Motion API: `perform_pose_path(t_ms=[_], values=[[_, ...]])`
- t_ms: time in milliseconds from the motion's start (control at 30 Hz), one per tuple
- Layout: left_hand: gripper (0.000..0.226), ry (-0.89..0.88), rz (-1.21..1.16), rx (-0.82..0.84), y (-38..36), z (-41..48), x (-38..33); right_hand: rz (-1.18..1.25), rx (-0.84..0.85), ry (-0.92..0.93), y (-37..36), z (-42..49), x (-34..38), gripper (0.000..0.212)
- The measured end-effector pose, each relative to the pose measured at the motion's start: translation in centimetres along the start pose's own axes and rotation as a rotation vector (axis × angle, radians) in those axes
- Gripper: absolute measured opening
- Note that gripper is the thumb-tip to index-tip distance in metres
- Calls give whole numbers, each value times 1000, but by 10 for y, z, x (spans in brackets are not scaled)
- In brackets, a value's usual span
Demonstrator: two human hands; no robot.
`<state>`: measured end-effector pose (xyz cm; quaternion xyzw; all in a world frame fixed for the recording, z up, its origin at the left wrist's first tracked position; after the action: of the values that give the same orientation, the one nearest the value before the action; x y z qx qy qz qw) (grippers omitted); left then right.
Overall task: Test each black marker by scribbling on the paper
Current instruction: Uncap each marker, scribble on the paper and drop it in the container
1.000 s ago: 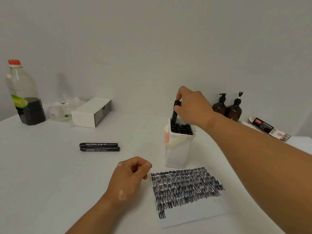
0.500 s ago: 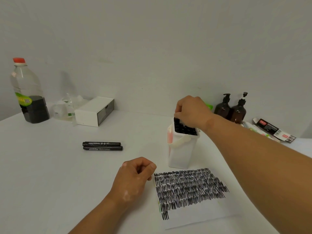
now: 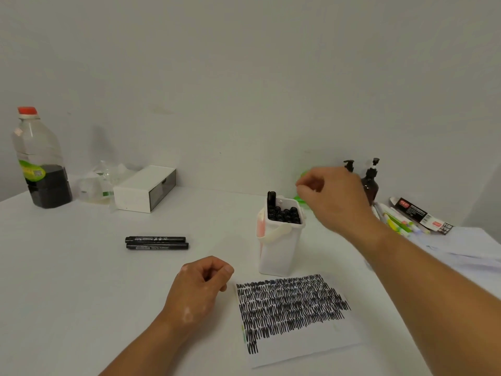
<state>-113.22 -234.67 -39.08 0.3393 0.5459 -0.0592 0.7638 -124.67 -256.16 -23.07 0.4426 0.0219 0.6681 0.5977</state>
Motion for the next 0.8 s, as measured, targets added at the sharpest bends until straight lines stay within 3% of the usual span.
perform_pose_path(t_ms=[267, 500, 667, 800], values=[[16, -43, 148, -43, 2, -4, -1, 189, 123, -155, -22, -117, -40, 17], [15, -84, 316, -73, -5, -6, -2, 221, 201, -200, -56, -155, -69, 21], [14, -100, 712, -252, 21, 31, 12, 242, 226, -162, -61, -159, -73, 25], [27, -54, 1096, -253, 57, 62, 32, 275, 213, -190, -62, -158, -76, 16]])
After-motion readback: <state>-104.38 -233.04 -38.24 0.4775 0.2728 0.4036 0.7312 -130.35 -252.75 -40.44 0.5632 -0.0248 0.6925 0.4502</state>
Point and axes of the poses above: each hand's wrist, its own z-axis towards the middle knuckle, its own y-axis out of the back of the hand, x = y × z, the point moved 1 cm from there along z, towards the middle knuckle, and after that the axes turned 13 degrees about z, right-handed, at the moved point
